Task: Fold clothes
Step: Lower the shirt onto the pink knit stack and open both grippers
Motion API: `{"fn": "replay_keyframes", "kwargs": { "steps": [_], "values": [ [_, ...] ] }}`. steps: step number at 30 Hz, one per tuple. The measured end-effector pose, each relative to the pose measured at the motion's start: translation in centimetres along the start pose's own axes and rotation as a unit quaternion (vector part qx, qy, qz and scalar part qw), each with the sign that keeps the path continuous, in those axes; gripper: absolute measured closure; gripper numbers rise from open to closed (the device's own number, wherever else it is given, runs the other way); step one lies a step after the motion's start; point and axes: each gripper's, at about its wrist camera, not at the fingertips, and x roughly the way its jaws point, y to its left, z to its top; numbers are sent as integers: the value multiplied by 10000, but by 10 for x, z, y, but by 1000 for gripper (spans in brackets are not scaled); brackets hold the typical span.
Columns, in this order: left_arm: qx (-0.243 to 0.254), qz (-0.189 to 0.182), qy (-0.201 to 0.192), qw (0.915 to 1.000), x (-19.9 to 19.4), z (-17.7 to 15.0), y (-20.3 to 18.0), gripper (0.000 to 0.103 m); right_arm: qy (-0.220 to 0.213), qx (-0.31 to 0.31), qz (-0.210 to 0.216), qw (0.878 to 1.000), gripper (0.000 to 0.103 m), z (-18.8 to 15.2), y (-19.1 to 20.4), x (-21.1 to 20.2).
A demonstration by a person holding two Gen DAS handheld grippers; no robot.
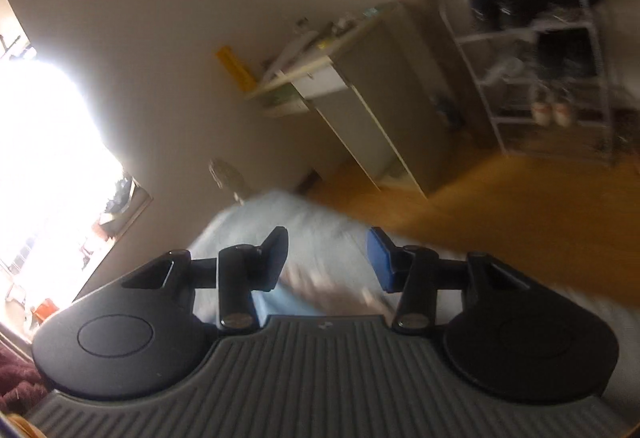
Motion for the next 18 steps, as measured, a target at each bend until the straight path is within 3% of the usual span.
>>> {"fn": "replay_keyframes", "kwargs": {
  "steps": [4, 9, 13, 18],
  "values": [
    [825, -161, 429, 9955, -14, -14, -28, 52, 370, -200, -139, 9990, 62, -48, -6, -46],
    [1834, -333, 967, 9777, -34, -33, -59, 46, 456, -588, -383, 9965, 63, -101, 23, -76],
    [2391, -232, 1494, 9592, -81, -58, -52, 31, 482, -1285, -427, 9896, 63, -153, 63, -96],
    [2673, 184, 1799, 9465, -143, -91, -27, 13, 694, -1776, -885, 9777, 63, -192, 79, -96]
  ]
}}
